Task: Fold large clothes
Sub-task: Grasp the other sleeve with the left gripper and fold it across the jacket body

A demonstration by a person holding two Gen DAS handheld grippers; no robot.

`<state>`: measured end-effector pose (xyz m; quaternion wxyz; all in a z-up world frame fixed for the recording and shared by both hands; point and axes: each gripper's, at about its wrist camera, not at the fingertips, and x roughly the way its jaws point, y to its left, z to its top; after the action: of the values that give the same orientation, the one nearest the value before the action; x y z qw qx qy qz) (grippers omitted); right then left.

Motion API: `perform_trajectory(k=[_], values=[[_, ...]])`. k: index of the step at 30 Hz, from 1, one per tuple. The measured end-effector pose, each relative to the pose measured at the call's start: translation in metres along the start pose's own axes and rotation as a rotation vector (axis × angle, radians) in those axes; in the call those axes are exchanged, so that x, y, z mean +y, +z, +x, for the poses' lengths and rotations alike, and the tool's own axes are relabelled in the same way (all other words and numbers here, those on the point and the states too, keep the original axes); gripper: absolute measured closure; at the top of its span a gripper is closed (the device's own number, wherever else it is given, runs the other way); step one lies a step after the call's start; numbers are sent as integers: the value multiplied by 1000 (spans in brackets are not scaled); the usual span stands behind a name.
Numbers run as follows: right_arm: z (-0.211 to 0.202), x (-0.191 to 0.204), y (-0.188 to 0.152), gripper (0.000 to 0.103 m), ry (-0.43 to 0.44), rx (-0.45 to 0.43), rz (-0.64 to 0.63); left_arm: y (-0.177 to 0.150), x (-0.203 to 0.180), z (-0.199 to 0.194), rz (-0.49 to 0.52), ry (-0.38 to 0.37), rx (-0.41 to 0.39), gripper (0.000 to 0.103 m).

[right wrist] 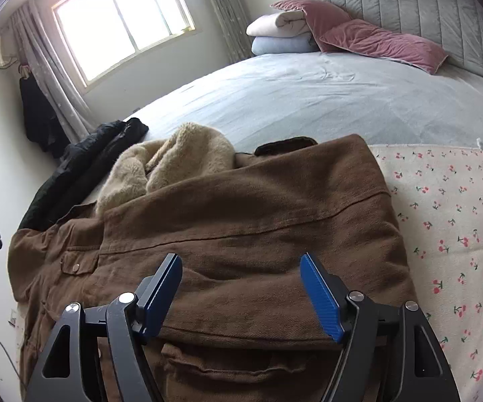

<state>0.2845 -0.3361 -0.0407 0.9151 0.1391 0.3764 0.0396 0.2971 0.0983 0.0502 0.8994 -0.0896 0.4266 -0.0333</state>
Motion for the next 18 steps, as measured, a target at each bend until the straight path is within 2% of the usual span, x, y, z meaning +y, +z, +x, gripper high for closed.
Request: perform_trajectory(k=[4,7,14,18], values=[[-15,-1,7,27,19,-37,19,-23,70,-26,-151,81,-20,21],[-23,1,9,25,34,-53,12,-50,123,-40,-270,100,-29,21],[-12,12,6,22,51,-25,-9,-102,224,-38,-551,51,-64,21],[-7,21,4,22,54,-14,-42,-116,257,-18,-709,-32,-80,24]])
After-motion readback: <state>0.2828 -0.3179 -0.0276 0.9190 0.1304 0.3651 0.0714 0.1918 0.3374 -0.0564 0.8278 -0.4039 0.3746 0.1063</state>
